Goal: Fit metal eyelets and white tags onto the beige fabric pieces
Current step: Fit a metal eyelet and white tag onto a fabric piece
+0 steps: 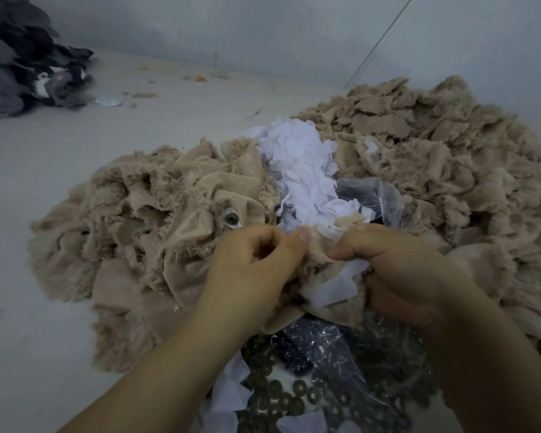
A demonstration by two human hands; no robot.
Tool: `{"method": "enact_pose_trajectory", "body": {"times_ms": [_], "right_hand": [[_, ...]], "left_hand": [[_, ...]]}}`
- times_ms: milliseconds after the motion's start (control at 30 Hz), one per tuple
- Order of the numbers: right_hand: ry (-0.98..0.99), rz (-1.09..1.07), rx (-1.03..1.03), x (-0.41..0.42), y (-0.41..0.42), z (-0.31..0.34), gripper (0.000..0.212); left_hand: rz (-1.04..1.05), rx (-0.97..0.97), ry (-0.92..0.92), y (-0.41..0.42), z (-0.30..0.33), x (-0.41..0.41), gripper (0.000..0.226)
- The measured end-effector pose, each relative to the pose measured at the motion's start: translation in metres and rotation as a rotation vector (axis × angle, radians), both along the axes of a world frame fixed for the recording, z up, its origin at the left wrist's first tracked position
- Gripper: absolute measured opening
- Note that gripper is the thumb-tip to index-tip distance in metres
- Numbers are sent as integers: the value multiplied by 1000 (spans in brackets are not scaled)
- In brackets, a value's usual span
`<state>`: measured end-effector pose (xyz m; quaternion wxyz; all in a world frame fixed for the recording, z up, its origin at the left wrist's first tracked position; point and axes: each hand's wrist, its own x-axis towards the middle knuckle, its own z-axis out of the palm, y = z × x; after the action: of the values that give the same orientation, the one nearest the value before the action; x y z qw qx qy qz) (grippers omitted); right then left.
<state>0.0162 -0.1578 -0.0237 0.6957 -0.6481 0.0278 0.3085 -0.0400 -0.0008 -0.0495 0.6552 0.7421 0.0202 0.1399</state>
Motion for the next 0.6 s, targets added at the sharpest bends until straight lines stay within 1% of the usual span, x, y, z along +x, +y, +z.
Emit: {"method": "enact_pose_trajectory", "body": {"times_ms": [67, 100, 167, 200, 233, 267, 333, 367, 433, 500, 600], "right_hand": [[5, 11, 0, 2, -1, -2, 38], [12, 21, 11, 2, -1, -3, 36], [17, 45, 36, 2, -1, -3, 34], [16, 58, 61, 2, -2, -3, 38], [14, 74, 80, 2, -3, -3, 43], [7, 96, 87, 3, -4, -2, 41], [-20, 139, 69, 3, -5, -2, 27], [-35, 155, 63, 3, -5, -2, 27], [-46, 141, 72, 4, -5, -4, 35], [-32, 109, 135, 4, -3, -5, 40], [3, 68, 229, 5, -2, -4, 40]], "left_hand": [[-1, -59, 73, 0, -3, 3, 47], [-13, -88, 96, 0, -5, 4, 43], [-34, -147, 112, 0, -8, 4, 26], [-37, -165, 108, 0, -10, 3, 19], [-30, -173, 101, -1, -11, 2, 16], [-13, -167, 89, -1, -13, 1, 14], [40, -125, 58, -4, -15, 0, 14], [65, -96, 42, -6, -15, 0, 14], [111, -47, 8, -9, -15, 0, 14], [144, -43, -26, -10, -14, 0, 18], [153, -40, -30, -10, -13, 1, 24]]}}
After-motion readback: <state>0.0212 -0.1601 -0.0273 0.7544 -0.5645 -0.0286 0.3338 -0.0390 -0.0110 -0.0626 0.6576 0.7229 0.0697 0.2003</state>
